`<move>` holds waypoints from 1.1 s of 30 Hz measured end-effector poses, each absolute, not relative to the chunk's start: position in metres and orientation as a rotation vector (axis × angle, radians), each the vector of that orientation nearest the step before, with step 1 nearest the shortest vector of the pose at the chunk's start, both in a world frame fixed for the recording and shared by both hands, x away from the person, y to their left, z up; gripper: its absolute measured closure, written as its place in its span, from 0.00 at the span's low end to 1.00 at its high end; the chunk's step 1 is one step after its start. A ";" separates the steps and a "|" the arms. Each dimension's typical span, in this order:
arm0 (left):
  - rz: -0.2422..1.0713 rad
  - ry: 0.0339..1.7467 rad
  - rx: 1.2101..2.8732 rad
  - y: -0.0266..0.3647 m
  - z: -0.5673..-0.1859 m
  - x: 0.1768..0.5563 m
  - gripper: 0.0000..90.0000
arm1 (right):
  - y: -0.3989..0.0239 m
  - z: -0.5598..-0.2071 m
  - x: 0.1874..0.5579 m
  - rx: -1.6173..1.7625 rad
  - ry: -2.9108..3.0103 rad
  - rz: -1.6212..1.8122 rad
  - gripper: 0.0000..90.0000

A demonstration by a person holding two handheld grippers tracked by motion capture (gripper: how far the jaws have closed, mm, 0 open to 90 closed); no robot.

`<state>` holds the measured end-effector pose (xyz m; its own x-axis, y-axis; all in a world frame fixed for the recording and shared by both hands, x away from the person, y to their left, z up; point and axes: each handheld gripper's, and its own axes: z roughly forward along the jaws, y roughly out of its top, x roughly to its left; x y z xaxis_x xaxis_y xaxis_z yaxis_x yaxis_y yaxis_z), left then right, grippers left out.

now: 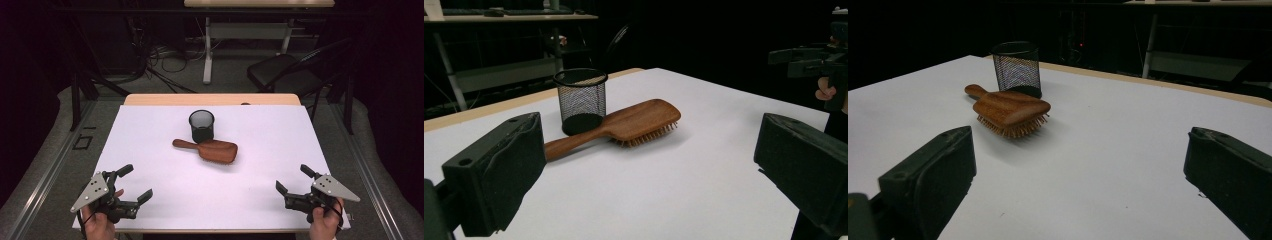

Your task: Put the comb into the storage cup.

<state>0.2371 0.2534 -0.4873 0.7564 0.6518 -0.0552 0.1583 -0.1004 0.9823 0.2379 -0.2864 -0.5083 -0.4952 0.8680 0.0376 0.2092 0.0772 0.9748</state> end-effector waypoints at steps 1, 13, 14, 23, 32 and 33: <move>0.468 0.661 1.645 0.253 -0.488 0.237 0.00 | -0.286 -0.509 0.238 1.070 1.772 1.454 0.00; 0.408 0.746 1.668 0.248 -0.492 0.243 0.00 | -0.283 -0.511 0.245 1.070 1.799 1.453 0.00; 0.408 0.746 1.668 0.248 -0.492 0.243 0.00 | -0.283 -0.511 0.245 1.070 1.799 1.453 0.00; 0.347 0.791 1.693 0.242 -0.493 0.253 0.00 | -0.285 -0.513 0.245 1.094 1.793 1.465 0.00; 0.354 0.801 1.769 0.227 -0.485 0.264 0.01 | -0.286 -0.516 0.247 1.136 1.784 1.475 0.00; 0.358 0.800 1.775 0.226 -0.484 0.265 0.01 | -0.286 -0.516 0.247 1.135 1.785 1.475 0.00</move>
<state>0.2655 0.2260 -0.4836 0.7261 0.6723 -0.1443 0.3406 -0.1694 0.9248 0.2473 -0.2862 -0.5163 -0.4882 0.8675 0.0954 0.2571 0.0385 0.9656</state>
